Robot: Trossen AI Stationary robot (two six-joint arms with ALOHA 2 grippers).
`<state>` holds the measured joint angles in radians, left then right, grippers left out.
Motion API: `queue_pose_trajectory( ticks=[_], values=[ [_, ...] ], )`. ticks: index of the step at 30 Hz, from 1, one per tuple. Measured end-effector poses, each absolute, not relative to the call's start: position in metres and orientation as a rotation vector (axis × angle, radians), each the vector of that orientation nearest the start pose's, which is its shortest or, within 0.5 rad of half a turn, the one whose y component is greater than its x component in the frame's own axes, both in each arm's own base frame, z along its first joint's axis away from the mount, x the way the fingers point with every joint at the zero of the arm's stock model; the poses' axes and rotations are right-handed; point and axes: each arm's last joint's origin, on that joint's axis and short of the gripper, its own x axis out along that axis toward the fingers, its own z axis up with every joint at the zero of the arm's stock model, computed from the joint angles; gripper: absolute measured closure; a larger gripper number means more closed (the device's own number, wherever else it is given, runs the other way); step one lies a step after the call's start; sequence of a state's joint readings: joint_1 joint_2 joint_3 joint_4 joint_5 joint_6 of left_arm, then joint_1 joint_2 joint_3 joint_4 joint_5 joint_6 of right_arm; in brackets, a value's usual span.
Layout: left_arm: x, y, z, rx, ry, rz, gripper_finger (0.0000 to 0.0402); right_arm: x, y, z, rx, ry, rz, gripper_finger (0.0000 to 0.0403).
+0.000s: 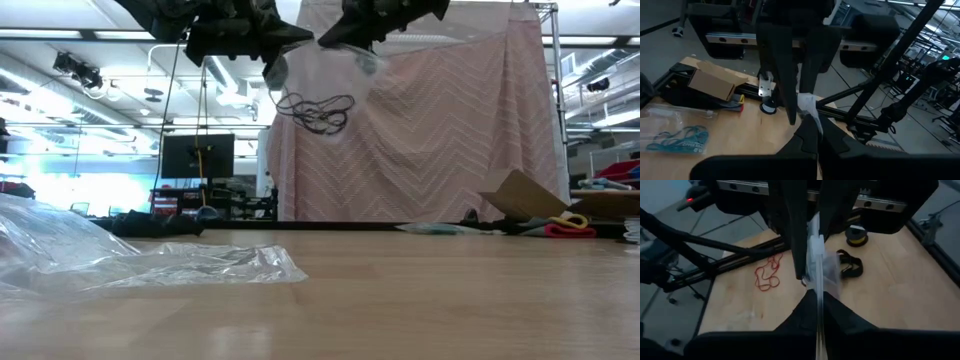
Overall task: Sort rubber bands
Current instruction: Close the bottom center transparent zip bag
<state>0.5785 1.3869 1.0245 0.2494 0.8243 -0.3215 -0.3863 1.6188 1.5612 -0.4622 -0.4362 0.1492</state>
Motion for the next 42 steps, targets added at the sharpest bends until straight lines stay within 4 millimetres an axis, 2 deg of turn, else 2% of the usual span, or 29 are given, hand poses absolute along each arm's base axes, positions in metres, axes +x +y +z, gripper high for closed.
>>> queue_pose_trajectory(
  ticks=[6, 17, 24, 30, 37, 42],
  values=[
    [0.269, 0.153, 0.323, -0.399, 0.126, -0.235, 0.0393, 0.34, -0.125, 0.366, 0.357, 0.488, 0.018, 0.0402],
    [0.262, 0.162, 0.324, -0.459, 0.121, -0.254, 0.0327, 0.339, -0.122, 0.365, 0.37, 0.505, 0.044, 0.0403],
    [0.262, 0.163, 0.328, -0.459, 0.095, -0.264, 0.0322, 0.339, -0.122, 0.365, 0.372, 0.504, 0.051, 0.0403],
    [0.262, 0.164, 0.328, -0.458, 0.09, -0.25, 0.0329, 0.339, -0.122, 0.365, 0.374, 0.503, 0.051, 0.0403],
    [0.261, 0.165, 0.329, -0.453, 0.084, -0.248, 0.0388, 0.339, -0.122, 0.365, 0.376, 0.503, 0.051, 0.0403],
    [0.261, 0.164, 0.329, -0.452, 0.084, -0.249, 0.0395, 0.339, -0.122, 0.365, 0.376, 0.503, 0.051, 0.0403]
  ],
)
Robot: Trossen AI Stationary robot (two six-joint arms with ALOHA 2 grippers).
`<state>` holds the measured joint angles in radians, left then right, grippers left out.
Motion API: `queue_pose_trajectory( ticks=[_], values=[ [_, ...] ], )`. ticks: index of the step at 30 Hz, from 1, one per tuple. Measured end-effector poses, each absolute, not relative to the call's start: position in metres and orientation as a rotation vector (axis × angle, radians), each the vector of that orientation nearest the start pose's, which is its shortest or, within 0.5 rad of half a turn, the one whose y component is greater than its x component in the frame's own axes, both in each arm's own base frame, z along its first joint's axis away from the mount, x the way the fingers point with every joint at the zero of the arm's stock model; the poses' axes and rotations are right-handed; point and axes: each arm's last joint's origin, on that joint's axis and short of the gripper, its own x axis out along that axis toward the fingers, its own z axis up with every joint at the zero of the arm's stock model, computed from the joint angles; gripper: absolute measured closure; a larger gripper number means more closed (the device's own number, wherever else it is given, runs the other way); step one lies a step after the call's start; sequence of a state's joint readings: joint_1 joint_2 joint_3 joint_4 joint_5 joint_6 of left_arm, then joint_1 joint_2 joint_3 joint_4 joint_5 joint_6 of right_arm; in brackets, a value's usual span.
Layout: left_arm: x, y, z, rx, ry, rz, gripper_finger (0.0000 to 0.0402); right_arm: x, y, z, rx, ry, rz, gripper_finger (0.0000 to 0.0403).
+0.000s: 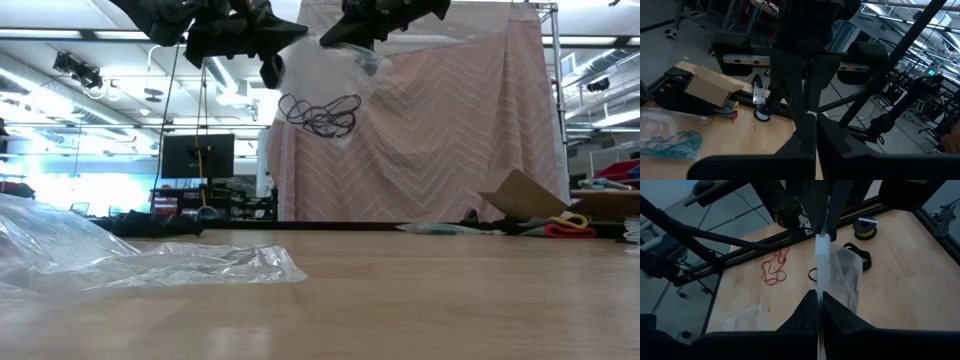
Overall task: Sort rubber bands
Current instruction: Close the bottom center transparent zip bag
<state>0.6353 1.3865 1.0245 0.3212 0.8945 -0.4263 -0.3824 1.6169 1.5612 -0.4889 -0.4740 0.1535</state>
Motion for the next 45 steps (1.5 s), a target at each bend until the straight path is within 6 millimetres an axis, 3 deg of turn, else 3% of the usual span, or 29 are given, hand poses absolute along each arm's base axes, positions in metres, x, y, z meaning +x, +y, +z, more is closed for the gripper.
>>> queue_pose_trajectory(
  ticks=[8, 16, 19, 25, 35, 38, 45],
  values=[
    [0.261, 0.165, 0.33, -0.446, 0.079, -0.244, 0.0399, 0.341, -0.123, 0.368, 0.343, 0.467, 0.05, 0.0391],
    [0.261, 0.165, 0.329, -0.437, 0.085, -0.244, 0.04, 0.344, -0.124, 0.375, 0.284, 0.396, 0.052, 0.0296],
    [0.261, 0.164, 0.329, -0.43, 0.084, -0.245, 0.04, 0.344, -0.125, 0.375, 0.298, 0.395, 0.032, 0.0279],
    [0.261, 0.164, 0.329, -0.431, 0.085, -0.245, 0.0401, 0.343, -0.126, 0.375, 0.302, 0.396, 0.026, 0.0295],
    [0.261, 0.164, 0.329, -0.43, 0.085, -0.251, 0.0401, 0.344, -0.126, 0.376, 0.281, 0.385, 0.033, 0.0393],
    [0.261, 0.164, 0.329, -0.431, 0.083, -0.251, 0.0401, 0.344, -0.126, 0.377, 0.273, 0.373, 0.037, 0.0387],
    [0.261, 0.164, 0.329, -0.438, 0.084, -0.257, 0.0401, 0.345, -0.127, 0.378, 0.283, 0.357, 0.023, 0.0328]
  ],
)
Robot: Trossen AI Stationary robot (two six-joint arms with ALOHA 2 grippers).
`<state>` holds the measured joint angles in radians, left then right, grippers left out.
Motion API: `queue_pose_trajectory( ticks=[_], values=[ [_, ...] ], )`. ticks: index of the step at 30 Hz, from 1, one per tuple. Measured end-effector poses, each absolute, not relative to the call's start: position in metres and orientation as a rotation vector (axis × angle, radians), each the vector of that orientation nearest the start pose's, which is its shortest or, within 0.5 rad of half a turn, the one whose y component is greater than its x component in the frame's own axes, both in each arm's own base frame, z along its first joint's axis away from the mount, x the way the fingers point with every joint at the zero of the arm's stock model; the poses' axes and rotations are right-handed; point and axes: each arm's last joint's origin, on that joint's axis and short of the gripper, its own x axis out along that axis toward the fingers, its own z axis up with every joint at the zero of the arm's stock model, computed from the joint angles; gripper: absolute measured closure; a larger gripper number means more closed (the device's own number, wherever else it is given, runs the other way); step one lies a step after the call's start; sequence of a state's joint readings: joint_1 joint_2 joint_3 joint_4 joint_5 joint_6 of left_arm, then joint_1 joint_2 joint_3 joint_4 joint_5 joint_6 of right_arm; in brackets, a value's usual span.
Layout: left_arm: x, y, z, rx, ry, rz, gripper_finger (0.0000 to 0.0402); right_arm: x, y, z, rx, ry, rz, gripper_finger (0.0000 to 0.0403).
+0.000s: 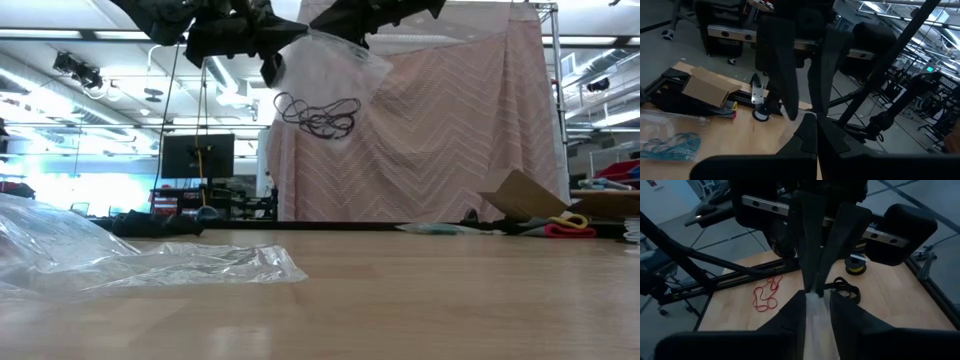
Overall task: Sort rubber bands
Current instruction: Close the bottom center transparent zip bag
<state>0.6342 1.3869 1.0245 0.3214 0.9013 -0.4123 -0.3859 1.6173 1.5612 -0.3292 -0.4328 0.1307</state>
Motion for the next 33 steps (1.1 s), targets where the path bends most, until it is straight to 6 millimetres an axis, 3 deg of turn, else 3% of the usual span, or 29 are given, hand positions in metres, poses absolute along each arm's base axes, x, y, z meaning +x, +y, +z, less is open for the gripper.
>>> queue_pose_trajectory(
  ticks=[13, 21, 33],
  values=[
    [0.2618, 0.1638, 0.331, -0.432, 0.066, -0.254, 0.0401, 0.3445, -0.1268, 0.3766, 0.29, 0.371, 0.025, 0.0333],
    [0.2618, 0.164, 0.3308, -0.441, 0.067, -0.248, 0.0401, 0.3444, -0.1269, 0.3759, 0.294, 0.378, 0.006, 0.0393],
    [0.2579, 0.1693, 0.3308, -0.446, 0.067, -0.245, 0.0401, 0.344, -0.1272, 0.375, 0.302, 0.389, 0.003, 0.0398]
  ],
)
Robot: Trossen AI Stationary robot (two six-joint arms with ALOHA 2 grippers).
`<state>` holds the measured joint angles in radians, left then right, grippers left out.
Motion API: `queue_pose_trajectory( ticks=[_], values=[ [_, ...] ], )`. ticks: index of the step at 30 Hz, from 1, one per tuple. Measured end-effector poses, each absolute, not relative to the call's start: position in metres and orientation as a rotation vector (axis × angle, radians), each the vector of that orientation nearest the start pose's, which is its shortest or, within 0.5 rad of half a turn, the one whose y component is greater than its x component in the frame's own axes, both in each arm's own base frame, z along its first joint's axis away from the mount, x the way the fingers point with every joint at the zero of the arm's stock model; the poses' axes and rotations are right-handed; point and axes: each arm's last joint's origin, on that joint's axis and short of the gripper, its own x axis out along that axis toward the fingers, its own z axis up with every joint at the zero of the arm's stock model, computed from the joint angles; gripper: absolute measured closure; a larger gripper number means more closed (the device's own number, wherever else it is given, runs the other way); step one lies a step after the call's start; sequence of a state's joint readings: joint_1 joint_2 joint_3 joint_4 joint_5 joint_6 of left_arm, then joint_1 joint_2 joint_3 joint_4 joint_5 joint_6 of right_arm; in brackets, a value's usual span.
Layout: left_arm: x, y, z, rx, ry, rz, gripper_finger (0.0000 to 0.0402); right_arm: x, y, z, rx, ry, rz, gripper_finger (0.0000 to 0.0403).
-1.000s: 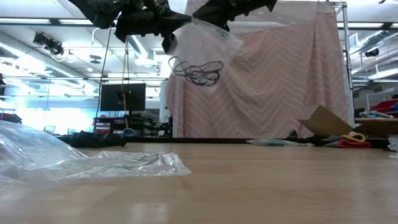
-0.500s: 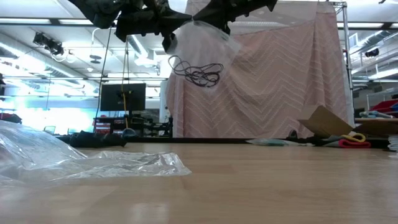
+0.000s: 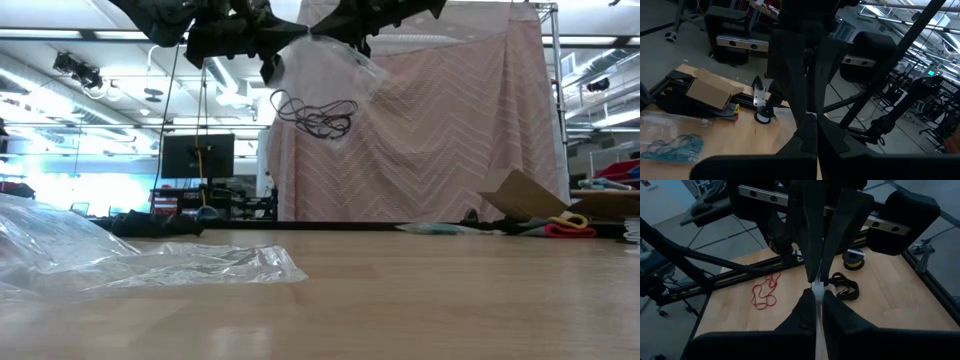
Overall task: Sort rubber bands
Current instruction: Close the bottom center transparent zip bag
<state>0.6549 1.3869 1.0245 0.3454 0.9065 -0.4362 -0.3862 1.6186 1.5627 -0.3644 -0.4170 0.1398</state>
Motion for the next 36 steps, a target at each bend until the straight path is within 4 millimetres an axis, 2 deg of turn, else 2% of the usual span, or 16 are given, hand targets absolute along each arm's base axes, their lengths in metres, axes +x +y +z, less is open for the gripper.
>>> queue_pose_trajectory(
  ticks=[5, 14, 20, 24, 31, 36],
  values=[
    [0.253, 0.173, 0.333, -0.45, 0.061, -0.235, 0.0401, 0.344, -0.129, 0.375, 0.312, 0.388, -0.005, 0.0401],
    [0.232, 0.183, 0.344, -0.427, 0.03, -0.198, 0.0401, 0.342, -0.134, 0.375, 0.323, 0.389, -0.019, 0.04],
    [0.231, 0.181, 0.344, -0.438, 0.049, -0.223, 0.0401, 0.343, -0.134, 0.378, 0.288, 0.348, 0.01, 0.0401],
    [0.235, 0.176, 0.342, -0.424, 0.061, -0.223, 0.0401, 0.344, -0.133, 0.38, 0.278, 0.331, 0.049, 0.0369],
    [0.242, 0.168, 0.341, -0.418, 0.072, -0.23, 0.0401, 0.344, -0.135, 0.381, 0.28, 0.317, 0.013, 0.0282],
    [0.244, 0.165, 0.342, -0.409, 0.065, -0.235, 0.0401, 0.344, -0.135, 0.381, 0.297, 0.316, 0.01, 0.0266]
  ],
)
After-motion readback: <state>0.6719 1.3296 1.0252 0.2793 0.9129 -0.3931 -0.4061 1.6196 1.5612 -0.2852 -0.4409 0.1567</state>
